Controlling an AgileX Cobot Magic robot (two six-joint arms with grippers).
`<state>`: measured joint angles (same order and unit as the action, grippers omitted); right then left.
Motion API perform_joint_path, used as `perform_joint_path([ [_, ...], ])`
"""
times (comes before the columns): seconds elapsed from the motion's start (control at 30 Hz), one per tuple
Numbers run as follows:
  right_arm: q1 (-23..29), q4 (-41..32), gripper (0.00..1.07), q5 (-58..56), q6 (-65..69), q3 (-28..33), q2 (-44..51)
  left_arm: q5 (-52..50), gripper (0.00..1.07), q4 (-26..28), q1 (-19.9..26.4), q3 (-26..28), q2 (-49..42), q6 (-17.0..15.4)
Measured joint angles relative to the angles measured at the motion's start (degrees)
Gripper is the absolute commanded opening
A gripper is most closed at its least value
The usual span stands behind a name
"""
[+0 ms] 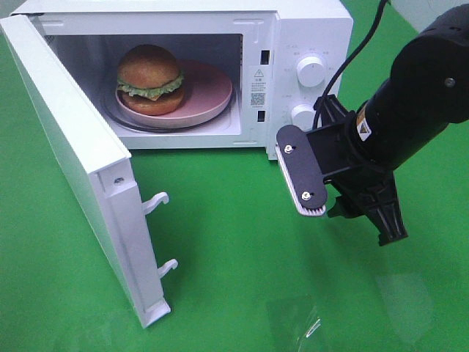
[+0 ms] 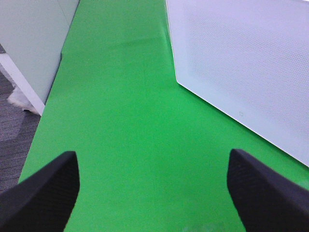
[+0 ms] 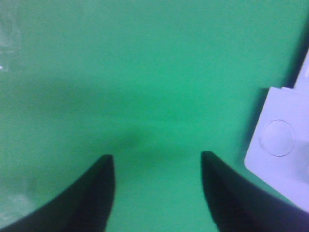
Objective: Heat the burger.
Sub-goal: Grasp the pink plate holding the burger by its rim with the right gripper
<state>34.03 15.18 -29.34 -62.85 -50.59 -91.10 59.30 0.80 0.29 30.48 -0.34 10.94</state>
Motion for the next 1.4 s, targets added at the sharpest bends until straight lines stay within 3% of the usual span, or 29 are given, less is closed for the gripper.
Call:
perform_joint_path([
  [0.03, 0.0, 0.0, 0.83, 0.0, 0.0, 0.0, 0.0, 0.0, 0.77, 0.0, 0.0, 0.0, 0.0, 0.0],
  [0.07, 0.0, 0.0, 0.96, 1.0, 0.2, -0.1, 0.0, 0.0, 0.77, 0.0, 0.0, 0.0, 0.0, 0.0],
  [0.1, 0.0, 0.0, 1.01, 1.1, 0.9, -0.5, 0.0, 0.0, 0.77, 0.0, 0.0, 0.0, 0.0, 0.0],
  [0.63, 0.0, 1.9, 0.98, 4.6, 1.7, -9.3, -1.5, 0.0, 0.77, 0.0, 0.0, 0.0, 0.0, 0.0],
  [0.9, 2.8, 3.3, 0.95, 7.5, 2.6, -17.8, -9.9, 0.0, 0.77, 0.0, 0.0, 0.0, 0.0, 0.0],
  [1.4, 3.3, 3.6, 0.92, 11.4, 2.6, -26.6, -19.5, 0.0, 0.77, 0.0, 0.0, 0.0, 0.0, 0.0],
])
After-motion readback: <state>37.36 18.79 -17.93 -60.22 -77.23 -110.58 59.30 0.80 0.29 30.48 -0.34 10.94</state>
